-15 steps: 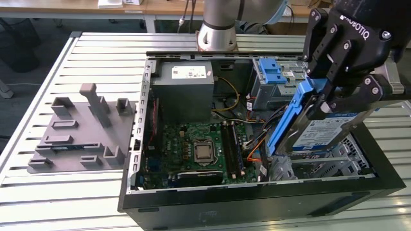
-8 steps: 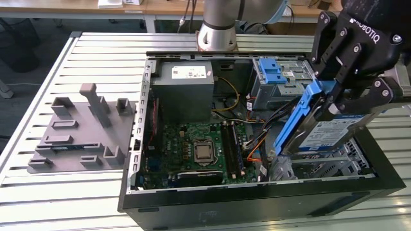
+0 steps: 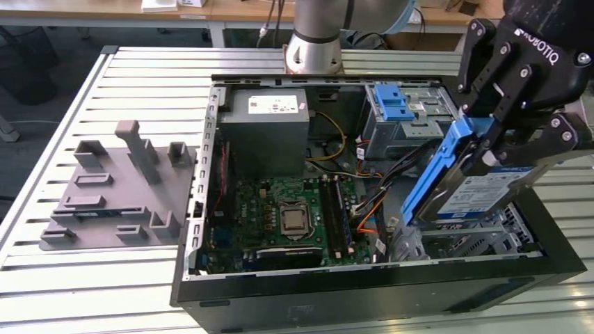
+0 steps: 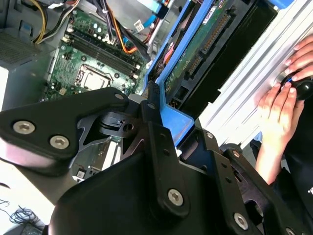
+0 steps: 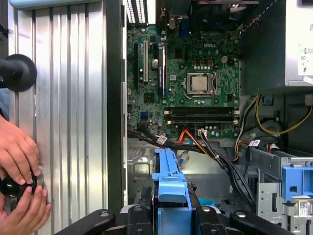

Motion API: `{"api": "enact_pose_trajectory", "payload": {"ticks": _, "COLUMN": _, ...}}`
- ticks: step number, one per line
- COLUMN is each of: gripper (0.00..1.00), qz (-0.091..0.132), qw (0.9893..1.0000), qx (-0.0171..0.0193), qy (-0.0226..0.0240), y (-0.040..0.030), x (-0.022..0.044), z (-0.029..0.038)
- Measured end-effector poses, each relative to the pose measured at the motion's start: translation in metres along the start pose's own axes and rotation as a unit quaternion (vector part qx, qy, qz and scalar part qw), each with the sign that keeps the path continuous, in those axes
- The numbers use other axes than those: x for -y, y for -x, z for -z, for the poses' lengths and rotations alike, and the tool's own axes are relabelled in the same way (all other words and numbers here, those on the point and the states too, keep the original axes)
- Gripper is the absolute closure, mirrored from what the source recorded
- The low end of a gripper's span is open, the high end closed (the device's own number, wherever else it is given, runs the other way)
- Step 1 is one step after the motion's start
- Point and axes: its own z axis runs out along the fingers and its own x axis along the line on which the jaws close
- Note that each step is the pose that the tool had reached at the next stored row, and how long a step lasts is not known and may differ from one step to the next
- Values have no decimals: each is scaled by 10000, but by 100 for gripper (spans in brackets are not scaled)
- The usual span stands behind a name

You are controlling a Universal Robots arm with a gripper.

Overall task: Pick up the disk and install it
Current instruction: 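Insert the disk into the insertion slot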

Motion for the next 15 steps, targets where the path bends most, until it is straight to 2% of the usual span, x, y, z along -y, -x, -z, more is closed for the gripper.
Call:
{"api": "enact_pose_trajectory", "payload": {"ticks": 6, "gripper": 64, "qz": 0, "qw": 10000, "qx": 0, "qy": 10, "y": 12, "x": 113, "z": -27}}
{"api": "enact_pose_trajectory", "payload": {"ticks": 15, "gripper": 64, "qz": 0, "qw": 10000, "qx": -1, "qy": 11, "y": 17, "x": 138, "z": -41}}
